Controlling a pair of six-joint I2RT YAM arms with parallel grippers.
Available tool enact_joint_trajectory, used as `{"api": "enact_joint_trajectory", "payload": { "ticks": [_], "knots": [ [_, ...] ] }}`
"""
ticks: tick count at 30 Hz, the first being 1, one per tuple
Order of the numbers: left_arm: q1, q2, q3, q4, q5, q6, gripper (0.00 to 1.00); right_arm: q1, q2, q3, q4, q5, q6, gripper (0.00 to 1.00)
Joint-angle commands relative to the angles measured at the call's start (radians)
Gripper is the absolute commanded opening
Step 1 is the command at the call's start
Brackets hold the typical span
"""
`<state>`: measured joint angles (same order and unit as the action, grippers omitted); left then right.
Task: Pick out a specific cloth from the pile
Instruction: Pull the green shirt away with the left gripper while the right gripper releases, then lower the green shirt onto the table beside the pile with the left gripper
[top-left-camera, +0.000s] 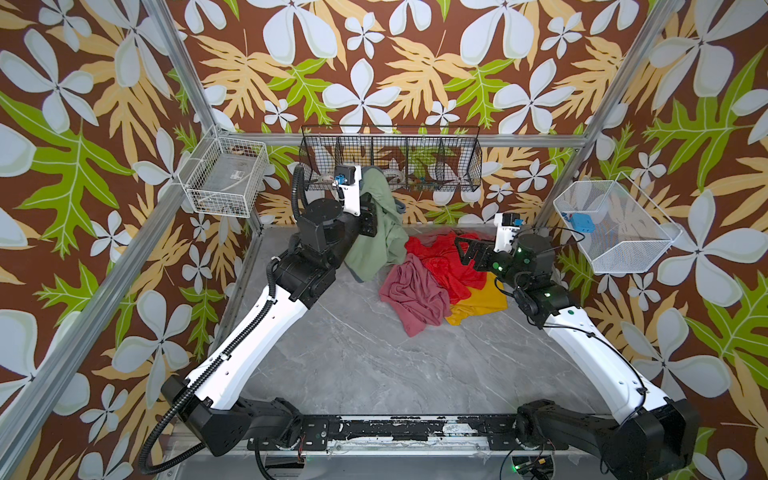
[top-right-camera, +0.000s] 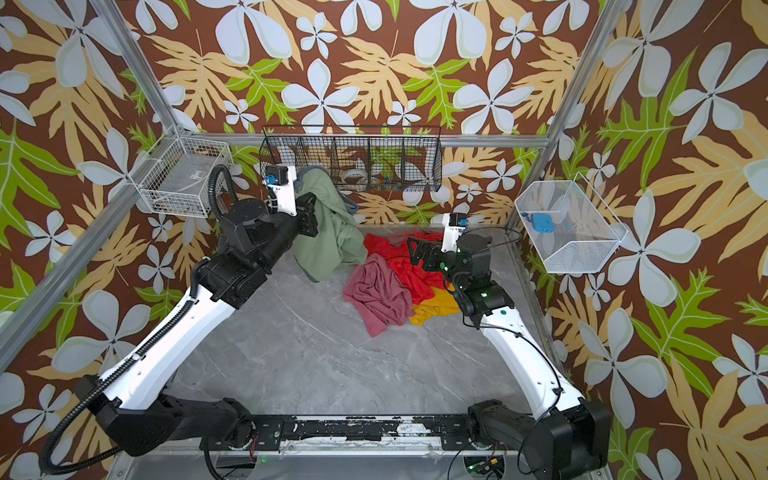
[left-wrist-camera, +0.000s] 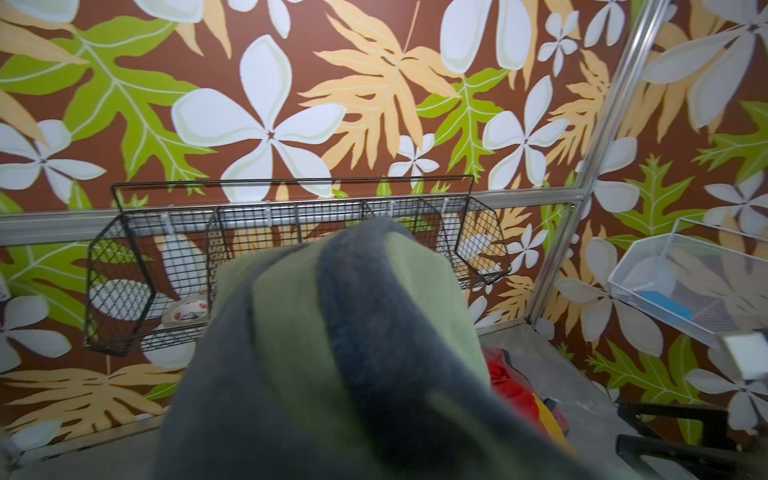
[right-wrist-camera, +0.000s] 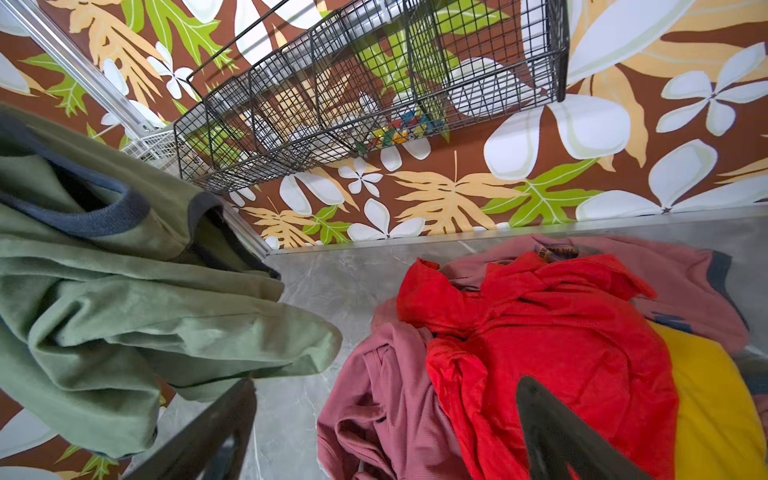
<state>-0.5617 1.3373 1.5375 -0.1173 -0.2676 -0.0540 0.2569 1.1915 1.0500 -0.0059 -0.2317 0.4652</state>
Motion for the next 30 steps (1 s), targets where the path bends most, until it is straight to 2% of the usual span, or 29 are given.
{"api": "enact_joint_trajectory", "payload": {
  "ticks": [1, 9, 19, 23, 30],
  "knots": [
    [0.043, -0.027, -0.043, -0.049, -0.082, 0.005, 0.0, 0.001, -0.005, -0.007, -0.009, 0.032, -0.014, 0.97],
    [0.243, -0.104, -0.219, -0.133, -0.163, 0.017, 0.0, 0.001, -0.01, -0.023, -0.023, 0.046, -0.021, 0.96],
    [0.299, -0.105, -0.338, -0.089, -0.3, 0.128, 0.0, 0.001, -0.016, -0.052, -0.029, 0.047, -0.017, 0.92],
    [0.298, -0.07, -0.419, -0.092, -0.227, 0.073, 0.0, 0.001, -0.031, -0.07, -0.034, 0.058, -0.018, 0.91],
    [0.298, -0.069, -0.532, -0.029, -0.087, -0.101, 0.0, 0.001, -0.053, -0.079, -0.039, 0.071, -0.015, 0.91]
  ]
}}
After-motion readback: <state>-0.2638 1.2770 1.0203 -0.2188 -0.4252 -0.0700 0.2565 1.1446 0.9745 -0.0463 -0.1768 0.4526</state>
